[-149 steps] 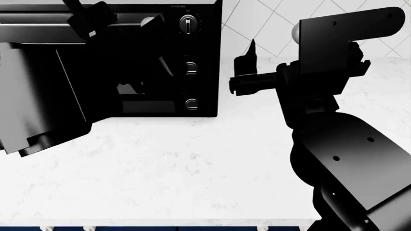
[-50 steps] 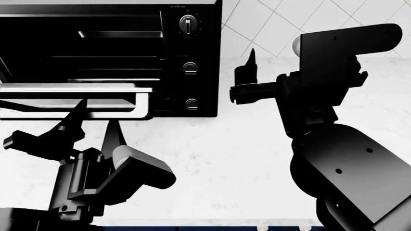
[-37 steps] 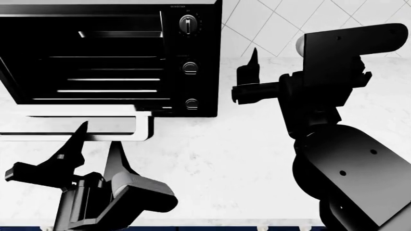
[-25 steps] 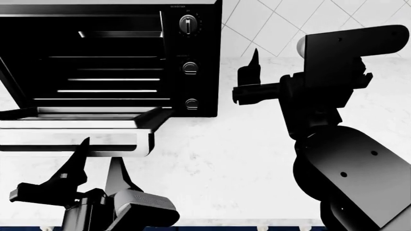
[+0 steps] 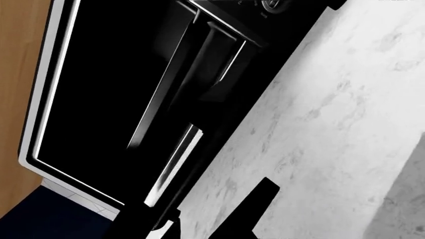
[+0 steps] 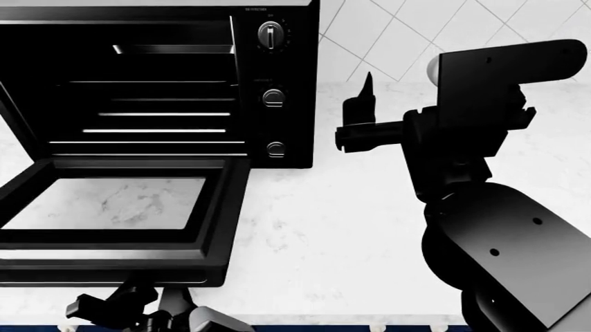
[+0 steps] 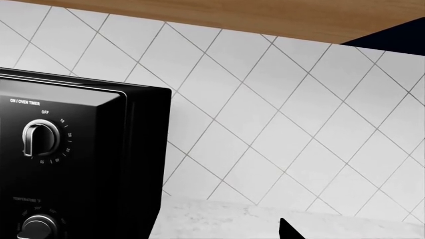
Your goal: Open the toaster oven door.
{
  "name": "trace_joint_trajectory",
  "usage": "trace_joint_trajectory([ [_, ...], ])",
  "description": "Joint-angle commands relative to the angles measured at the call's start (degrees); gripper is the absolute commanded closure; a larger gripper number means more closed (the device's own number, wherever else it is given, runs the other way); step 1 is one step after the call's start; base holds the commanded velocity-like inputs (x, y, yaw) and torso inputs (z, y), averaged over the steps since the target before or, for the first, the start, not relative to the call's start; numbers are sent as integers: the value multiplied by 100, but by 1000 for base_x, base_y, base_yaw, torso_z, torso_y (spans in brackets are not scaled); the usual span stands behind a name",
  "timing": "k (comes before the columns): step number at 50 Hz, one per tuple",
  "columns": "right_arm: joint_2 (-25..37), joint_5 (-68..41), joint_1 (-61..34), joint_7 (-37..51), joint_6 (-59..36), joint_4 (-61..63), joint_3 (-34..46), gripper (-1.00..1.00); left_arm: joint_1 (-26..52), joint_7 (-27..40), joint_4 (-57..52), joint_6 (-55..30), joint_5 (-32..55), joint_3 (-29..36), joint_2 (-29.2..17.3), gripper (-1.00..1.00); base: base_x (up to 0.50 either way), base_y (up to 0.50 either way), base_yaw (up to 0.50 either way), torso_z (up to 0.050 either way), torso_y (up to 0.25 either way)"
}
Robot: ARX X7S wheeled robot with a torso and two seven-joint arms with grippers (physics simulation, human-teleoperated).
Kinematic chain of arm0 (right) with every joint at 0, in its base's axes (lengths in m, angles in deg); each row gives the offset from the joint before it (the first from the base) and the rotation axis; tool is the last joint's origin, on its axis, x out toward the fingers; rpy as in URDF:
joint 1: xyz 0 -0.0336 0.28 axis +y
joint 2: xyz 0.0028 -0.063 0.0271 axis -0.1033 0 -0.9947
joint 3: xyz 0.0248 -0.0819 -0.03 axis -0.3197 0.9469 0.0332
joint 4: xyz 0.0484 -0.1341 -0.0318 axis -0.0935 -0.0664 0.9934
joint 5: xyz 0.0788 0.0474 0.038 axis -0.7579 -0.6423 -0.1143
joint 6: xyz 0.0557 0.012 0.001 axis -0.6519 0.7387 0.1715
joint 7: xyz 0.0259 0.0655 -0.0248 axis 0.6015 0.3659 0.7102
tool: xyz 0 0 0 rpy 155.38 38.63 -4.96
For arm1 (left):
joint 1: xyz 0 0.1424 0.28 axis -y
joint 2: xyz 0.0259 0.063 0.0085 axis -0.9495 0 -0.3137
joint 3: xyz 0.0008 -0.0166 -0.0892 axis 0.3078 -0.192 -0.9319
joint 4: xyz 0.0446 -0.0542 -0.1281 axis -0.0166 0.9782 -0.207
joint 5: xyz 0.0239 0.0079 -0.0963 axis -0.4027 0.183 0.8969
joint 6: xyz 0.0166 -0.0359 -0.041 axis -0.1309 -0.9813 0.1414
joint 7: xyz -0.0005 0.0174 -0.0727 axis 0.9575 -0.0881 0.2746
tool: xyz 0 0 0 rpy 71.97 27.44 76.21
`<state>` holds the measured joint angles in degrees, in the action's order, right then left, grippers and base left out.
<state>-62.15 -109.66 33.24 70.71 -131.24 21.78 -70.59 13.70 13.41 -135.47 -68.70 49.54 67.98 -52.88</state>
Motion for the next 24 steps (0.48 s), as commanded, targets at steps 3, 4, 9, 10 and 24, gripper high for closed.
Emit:
trace_joint_trajectory([
  [3, 30, -44, 36, 40, 35, 11, 2, -100, -90, -690, 867, 717, 511, 313, -3, 100, 8, 3, 0, 0, 0],
  [4, 32, -48, 37, 41, 40, 9, 5, -100, -96, -691, 874, 725, 507, 311, -6, 100, 0, 3, 0, 0, 0],
  [9, 41, -63, 43, 58, 56, 2, 8, -100, -113, -788, 953, 795, 480, 360, -3, 100, 7, 3, 1, 0, 0],
  [10, 43, -66, 45, 60, 60, 1, 10, -100, -117, -820, 970, 798, 498, 364, 2, 100, 0, 3, 0, 0, 0],
  [24, 62, -113, 52, 100, 111, -33, 30, -100, -166, -923, 910, 877, 566, 359, 12, -100, 6, 3, 1, 0, 0],
])
